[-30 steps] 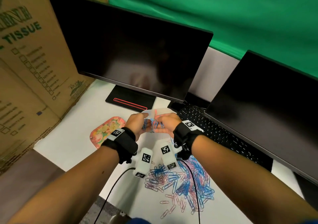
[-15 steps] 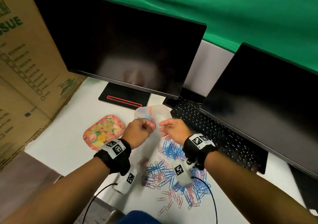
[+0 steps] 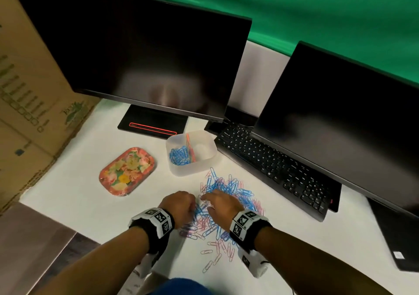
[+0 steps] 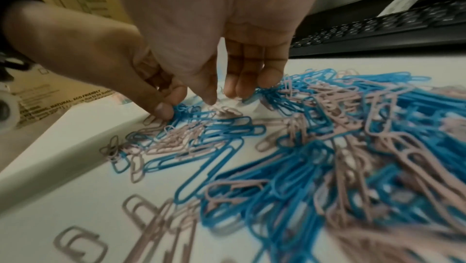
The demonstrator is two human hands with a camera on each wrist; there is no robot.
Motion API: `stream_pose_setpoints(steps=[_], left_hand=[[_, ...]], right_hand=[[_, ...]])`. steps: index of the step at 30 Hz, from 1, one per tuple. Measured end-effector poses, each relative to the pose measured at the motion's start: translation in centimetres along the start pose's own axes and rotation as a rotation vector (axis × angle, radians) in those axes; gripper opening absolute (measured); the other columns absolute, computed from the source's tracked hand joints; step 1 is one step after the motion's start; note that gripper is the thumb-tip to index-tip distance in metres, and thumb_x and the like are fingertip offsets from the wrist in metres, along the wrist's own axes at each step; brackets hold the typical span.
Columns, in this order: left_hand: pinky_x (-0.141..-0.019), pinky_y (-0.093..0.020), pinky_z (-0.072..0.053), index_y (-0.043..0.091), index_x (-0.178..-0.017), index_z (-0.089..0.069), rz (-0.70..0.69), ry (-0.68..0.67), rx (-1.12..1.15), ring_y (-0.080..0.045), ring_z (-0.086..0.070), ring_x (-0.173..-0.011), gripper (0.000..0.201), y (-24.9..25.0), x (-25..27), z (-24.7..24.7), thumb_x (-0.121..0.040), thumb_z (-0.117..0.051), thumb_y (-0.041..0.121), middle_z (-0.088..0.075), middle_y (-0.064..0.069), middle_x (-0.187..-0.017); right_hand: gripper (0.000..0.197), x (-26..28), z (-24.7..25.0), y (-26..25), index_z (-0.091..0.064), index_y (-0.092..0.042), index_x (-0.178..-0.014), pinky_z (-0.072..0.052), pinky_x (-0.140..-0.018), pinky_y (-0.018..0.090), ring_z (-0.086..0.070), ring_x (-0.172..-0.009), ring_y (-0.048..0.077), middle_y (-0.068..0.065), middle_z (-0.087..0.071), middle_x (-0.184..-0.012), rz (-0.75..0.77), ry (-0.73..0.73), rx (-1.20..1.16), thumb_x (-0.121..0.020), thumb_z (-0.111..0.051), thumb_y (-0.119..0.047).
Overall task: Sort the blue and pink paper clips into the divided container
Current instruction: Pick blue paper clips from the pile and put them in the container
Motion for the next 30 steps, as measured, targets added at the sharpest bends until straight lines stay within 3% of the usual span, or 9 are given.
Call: stream_pose_setpoints(steps=[2,8,14,18,21,23,26,28,30], left_hand=[[-0.069,-0.023,-0.039,0.024,-0.088,-0.067,0.021,0.003,0.043,-0.022,-0.062,-0.094,0.015,-0.1,0.1,0.2,-0.075,-0.060,0.025,-0.068,0.002,-0.098],[-0.069,-0.023,-0.042,0.021,-0.086,-0.069,0.022,0.073,0.139,-0.020,-0.064,-0.088,0.015,-0.9,1.1,1.1,-0.076,-0.059,0.017,-0.072,0.002,-0.093],[-0.068,-0.021,-0.045,0.023,-0.086,-0.068,0.003,0.102,0.364,-0.011,-0.060,-0.070,0.018,-0.7,1.5,1.6,-0.072,-0.064,0.012,-0.063,0.010,-0.068],[-0.064,-0.021,-0.045,0.025,-0.081,-0.067,0.015,0.084,0.573,-0.005,-0.053,-0.056,0.020,-0.6,1.3,1.9,-0.071,-0.074,0.009,-0.063,0.008,-0.063],[-0.066,-0.024,-0.047,0.029,-0.075,-0.069,0.026,0.057,0.715,-0.008,-0.055,-0.058,0.021,-1.1,1.3,2.0,-0.067,-0.081,0.013,-0.065,0.006,-0.063],[-0.068,-0.028,-0.048,0.025,-0.075,-0.072,0.033,0.046,0.785,-0.011,-0.058,-0.062,0.017,-1.2,1.3,2.1,-0.063,-0.080,0.016,-0.067,0.000,-0.067],[-0.065,-0.024,-0.050,0.013,-0.084,-0.074,0.025,0.030,0.893,-0.015,-0.062,-0.066,0.018,-0.8,1.6,2.4,-0.074,-0.070,-0.001,-0.070,-0.005,-0.074],[-0.064,-0.018,-0.049,0.011,-0.092,-0.072,0.017,0.045,0.923,-0.012,-0.063,-0.070,0.020,-0.4,1.6,2.6,-0.079,-0.067,-0.003,-0.071,-0.003,-0.081],[-0.073,-0.018,-0.050,0.021,-0.103,-0.068,-0.011,0.085,0.914,-0.008,-0.062,-0.078,0.031,0.0,1.7,2.8,-0.078,-0.073,0.005,-0.067,0.002,-0.092]], right_hand=[[0.039,-0.8,-0.1,-0.3,-0.055,-0.027,-0.130,-0.042,-0.104,0.033,-0.050,-0.122,0.026,0.003,-0.051,-0.133,0.018,0.008,0.025,-0.092,-0.052,-0.019],[0.025,-1.3,-0.4,-0.4,-0.069,-0.015,-0.105,-0.044,-0.084,0.029,-0.054,-0.106,0.024,0.005,-0.057,-0.106,0.119,0.046,0.172,-0.095,-0.047,-0.020],[0.030,-0.3,0.5,-0.7,-0.069,-0.016,-0.108,-0.046,-0.084,0.034,-0.055,-0.102,0.027,0.007,-0.059,-0.104,0.229,0.054,0.134,-0.097,-0.044,-0.028],[0.031,0.3,1.0,-0.1,-0.067,-0.018,-0.114,-0.047,-0.085,0.033,-0.057,-0.103,0.025,0.006,-0.064,-0.107,0.262,0.172,0.074,-0.098,-0.044,-0.031],[0.032,0.7,1.3,0.7,-0.066,-0.019,-0.120,-0.045,-0.089,0.025,-0.059,-0.104,0.019,0.002,-0.067,-0.111,0.261,0.259,-0.043,-0.097,-0.046,-0.029],[0.028,1.1,1.8,0.9,-0.069,-0.017,-0.114,-0.042,-0.084,0.017,-0.061,-0.095,0.014,0.001,-0.068,-0.103,0.254,0.306,-0.182,-0.096,-0.049,-0.024],[0.019,1.6,2.7,0.7,-0.072,-0.014,-0.103,-0.041,-0.075,0.007,-0.057,-0.076,-0.006,-0.006,-0.068,-0.091,0.152,0.367,-0.449,-0.095,-0.055,-0.020],[0.015,1.8,3.1,0.6,-0.071,-0.017,-0.094,-0.042,-0.070,0.012,-0.054,-0.067,-0.006,-0.007,-0.066,-0.080,0.072,0.349,-0.640,-0.095,-0.056,-0.019],[0.018,2.0,3.6,0.1,-0.067,-0.026,-0.084,-0.045,-0.072,0.020,-0.055,-0.071,0.003,0.003,-0.068,-0.080,0.051,0.347,-0.748,-0.095,-0.055,-0.019]])
Point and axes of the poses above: each hand's wrist, its own x-axis away from the middle knuckle, its own z-axis out of the back of the hand, y = z × x, the point moved 1 cm from there along -x, towards the middle knuckle
